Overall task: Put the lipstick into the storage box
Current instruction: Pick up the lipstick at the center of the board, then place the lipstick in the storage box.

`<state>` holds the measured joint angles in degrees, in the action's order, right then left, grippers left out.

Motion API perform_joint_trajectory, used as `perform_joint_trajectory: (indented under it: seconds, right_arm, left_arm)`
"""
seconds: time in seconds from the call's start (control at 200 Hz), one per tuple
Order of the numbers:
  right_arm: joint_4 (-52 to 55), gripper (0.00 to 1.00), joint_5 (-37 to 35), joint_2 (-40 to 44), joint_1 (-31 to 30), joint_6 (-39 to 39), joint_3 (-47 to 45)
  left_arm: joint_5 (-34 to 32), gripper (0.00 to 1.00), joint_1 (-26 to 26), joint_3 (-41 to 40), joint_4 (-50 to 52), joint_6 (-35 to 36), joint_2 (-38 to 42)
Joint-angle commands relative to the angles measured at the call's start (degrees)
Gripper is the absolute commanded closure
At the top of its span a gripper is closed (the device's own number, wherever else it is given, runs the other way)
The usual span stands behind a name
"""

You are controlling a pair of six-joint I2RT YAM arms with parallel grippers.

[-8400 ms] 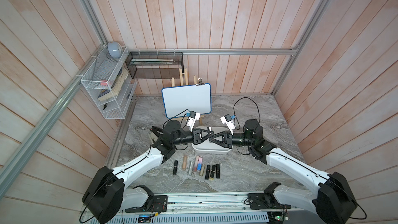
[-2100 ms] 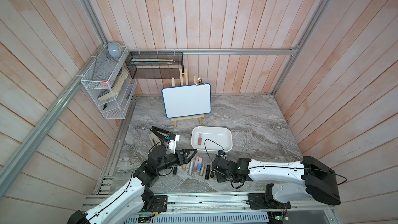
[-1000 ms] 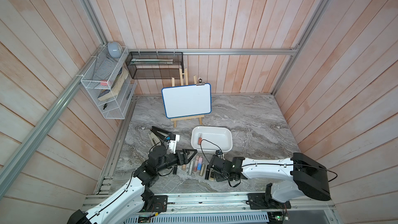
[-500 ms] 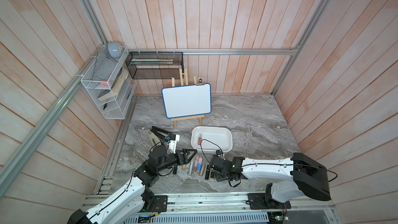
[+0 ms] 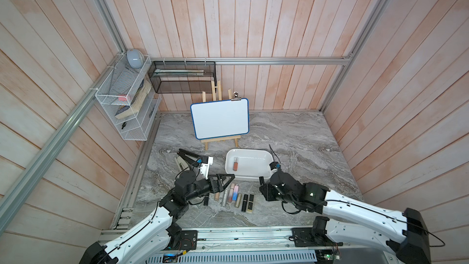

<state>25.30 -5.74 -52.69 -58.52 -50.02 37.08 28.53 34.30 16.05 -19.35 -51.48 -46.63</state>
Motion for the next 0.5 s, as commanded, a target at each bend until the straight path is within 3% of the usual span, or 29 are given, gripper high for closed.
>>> perform_joint_trajectory:
  seconds: [0.0,0.12,0.26,0.495]
  right_arm:
    - [-9.6,0.85,10.0,6.4,5.9,5.0,-1.4]
    - [-17.3,0.85,22.9,9.6,14.1,9.2,-1.4]
    - [-25.7,0.85,36.0,7.1,20.0,10.6,-1.7]
    - [-37.0,0.85,44.9,0.1,21.0,9.8,-2.7]
  left_arm:
    - [2.9,0.0,0.0,0.4,-10.5,-2.9,-2.0]
    - [4.2,0.0,0.0,0.9,-19.6,-5.6,-6.2]
    - [7.2,0.0,0.1,3.0,-29.9,-8.3,-12.9]
    - [10.4,0.0,0.1,5.2,-46.9,-13.9,-23.4]
